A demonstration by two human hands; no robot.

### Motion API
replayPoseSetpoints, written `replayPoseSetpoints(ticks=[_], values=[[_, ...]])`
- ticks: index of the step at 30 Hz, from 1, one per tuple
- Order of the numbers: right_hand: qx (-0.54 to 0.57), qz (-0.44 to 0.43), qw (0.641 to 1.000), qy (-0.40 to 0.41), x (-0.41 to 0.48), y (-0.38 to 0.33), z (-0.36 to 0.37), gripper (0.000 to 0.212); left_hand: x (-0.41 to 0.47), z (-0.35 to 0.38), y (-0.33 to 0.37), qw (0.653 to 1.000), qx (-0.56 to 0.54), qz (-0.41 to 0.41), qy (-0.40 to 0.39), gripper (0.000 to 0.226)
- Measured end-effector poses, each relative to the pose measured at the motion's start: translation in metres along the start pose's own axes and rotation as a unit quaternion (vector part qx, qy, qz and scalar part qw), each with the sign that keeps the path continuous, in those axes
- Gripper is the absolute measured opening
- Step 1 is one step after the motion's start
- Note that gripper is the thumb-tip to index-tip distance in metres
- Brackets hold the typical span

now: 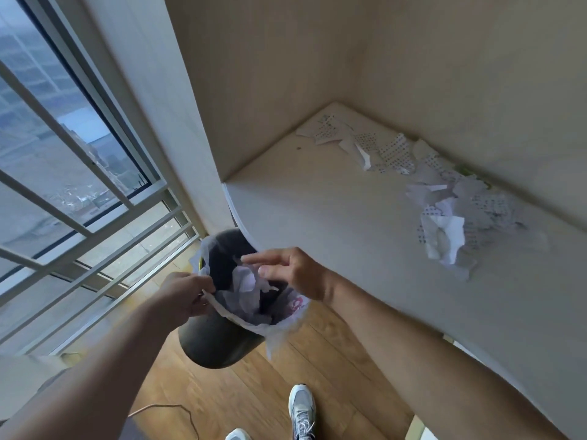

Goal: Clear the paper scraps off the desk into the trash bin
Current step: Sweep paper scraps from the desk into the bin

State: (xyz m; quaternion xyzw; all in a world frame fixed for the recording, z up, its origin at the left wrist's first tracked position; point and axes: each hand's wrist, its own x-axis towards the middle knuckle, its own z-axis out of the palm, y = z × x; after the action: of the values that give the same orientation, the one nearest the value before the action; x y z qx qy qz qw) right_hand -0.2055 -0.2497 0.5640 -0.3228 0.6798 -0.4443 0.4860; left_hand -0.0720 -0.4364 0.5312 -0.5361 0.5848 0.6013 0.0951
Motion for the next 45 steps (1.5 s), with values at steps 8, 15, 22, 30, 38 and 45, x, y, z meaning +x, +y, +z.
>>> replayPoseSetpoints(ticks=[8, 15, 22, 30, 38, 45], values=[[-0.389, 0.232, 0.786, 0.421, -0.057, 0.081, -0.182, 0.073, -0.003, 0.015, -0.007, 1.0, 0.013, -0.004, -0.006, 0.003], [-0.327, 0.362, 0.817, 0.308, -0.091, 0.148, -0.213, 0.083, 0.001, 0.019, -0.008, 1.0, -0.001, -0.016, -0.024, 0.003], [-0.383, 0.263, 0.855, 0.229, -0.057, 0.121, -0.156, 0.066, 0.006, 0.016, -0.006, 1.0, 0.001, -0.02, -0.02, 0.002], [-0.414, 0.082, 0.902, 0.09, 0.016, 0.065, -0.021, 0.067, 0.002, -0.005, -0.006, 1.0, -0.011, -0.005, 0.004, 0.004], [-0.262, -0.009, 0.964, -0.05, 0.057, 0.054, 0.085, 0.044, 0.005, -0.047, -0.019, 0.999, -0.047, 0.0, 0.015, 0.005], [-0.226, 0.021, 0.974, 0.026, 0.068, 0.03, 0.086, 0.035, 0.0, -0.097, -0.035, 0.994, -0.109, -0.003, 0.019, 0.01]])
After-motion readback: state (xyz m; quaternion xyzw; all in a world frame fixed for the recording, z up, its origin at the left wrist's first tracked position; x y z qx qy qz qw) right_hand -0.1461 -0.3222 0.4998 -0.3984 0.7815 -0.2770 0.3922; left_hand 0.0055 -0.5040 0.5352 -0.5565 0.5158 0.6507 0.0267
